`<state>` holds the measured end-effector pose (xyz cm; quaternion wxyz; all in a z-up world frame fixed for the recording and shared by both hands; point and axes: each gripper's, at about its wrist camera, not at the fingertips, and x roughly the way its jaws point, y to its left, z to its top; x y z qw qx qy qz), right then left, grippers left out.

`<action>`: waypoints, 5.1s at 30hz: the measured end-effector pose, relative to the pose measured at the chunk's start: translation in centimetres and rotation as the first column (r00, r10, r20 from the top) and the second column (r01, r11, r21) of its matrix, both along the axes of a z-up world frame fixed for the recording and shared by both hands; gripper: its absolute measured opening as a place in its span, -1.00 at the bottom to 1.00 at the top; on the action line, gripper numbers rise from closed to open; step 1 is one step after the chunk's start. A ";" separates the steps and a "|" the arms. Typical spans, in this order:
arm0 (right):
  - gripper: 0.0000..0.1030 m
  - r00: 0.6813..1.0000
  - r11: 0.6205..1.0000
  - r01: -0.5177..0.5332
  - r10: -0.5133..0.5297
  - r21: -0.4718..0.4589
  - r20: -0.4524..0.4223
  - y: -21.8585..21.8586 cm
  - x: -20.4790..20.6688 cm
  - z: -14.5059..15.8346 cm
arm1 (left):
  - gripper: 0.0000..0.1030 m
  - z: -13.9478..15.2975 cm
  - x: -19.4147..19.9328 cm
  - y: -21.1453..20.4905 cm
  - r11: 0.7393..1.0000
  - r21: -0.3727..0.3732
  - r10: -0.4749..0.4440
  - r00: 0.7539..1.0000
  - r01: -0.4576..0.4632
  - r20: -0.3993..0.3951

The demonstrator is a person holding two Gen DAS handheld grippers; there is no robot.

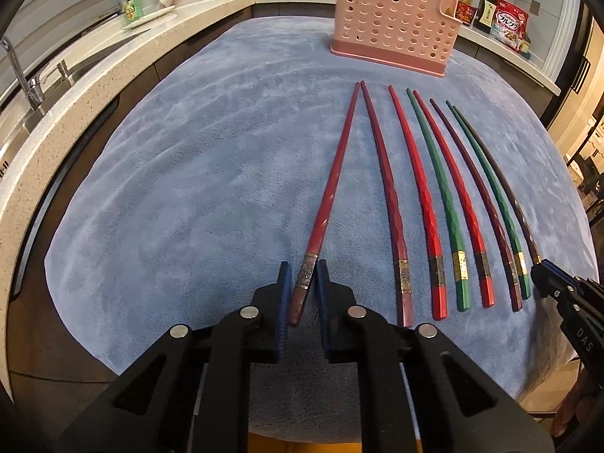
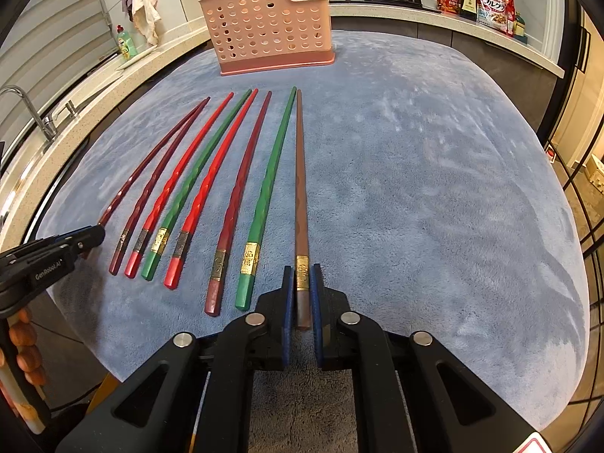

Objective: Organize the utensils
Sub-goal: 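Lift both chopsticks into the pink holder while both tools open to release them, then withdraw both open tools from the holder back toward the chopsticks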

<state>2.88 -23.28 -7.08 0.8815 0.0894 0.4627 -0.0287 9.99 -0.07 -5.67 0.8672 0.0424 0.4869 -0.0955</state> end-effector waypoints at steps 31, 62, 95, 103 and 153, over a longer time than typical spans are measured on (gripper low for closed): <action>-0.87 0.959 0.998 0.047 -0.057 0.043 0.277 -4.0 1.8 13.1 | -0.87 12.2 3.2 2.2 0.987 -0.156 0.058 0.982 -0.029 0.181; -0.87 0.750 0.991 0.047 -0.120 0.128 0.651 -7.5 17.0 30.7 | -0.87 32.7 17.2 -4.1 0.949 -0.293 0.071 0.832 0.113 0.550; -0.16 0.860 0.986 0.079 -0.140 0.144 0.491 -7.4 20.9 21.1 | 0.13 21.0 20.4 -5.9 0.984 -0.177 0.076 0.897 0.002 0.435; 0.02 0.884 0.994 0.032 -0.079 0.107 0.461 -5.3 15.2 20.7 | 0.30 21.1 15.2 -5.0 0.993 -0.116 0.063 0.902 -0.014 0.427; -0.37 0.998 1.000 -0.008 0.007 0.020 0.062 1.4 0.3 1.9 | 0.30 4.4 -0.4 -1.0 0.998 0.048 0.044 0.996 -0.048 0.079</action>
